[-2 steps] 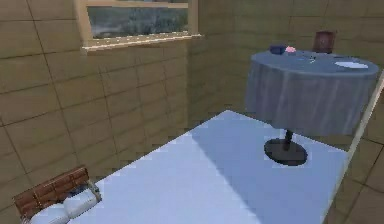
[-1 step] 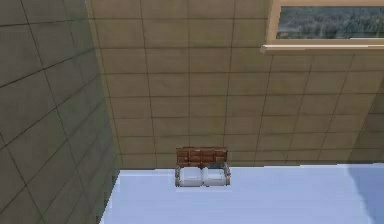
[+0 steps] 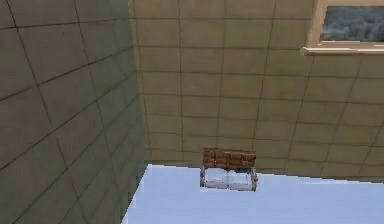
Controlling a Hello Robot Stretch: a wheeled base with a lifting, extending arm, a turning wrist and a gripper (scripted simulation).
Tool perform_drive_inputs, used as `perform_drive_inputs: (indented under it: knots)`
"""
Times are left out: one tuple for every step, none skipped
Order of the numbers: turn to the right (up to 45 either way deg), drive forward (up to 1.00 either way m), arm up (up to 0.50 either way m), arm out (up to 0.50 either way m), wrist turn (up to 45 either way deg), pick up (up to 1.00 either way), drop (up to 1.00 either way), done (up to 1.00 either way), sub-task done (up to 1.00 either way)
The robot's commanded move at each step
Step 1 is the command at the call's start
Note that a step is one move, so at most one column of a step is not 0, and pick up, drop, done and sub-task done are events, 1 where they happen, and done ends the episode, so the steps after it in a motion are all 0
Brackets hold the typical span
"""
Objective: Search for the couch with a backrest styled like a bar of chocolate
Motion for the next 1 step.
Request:
perform_drive_inputs:
  knots:
    - [0.0,0.60,0.00,0.00,0.0,0.00,0.00,0.00,0.00]
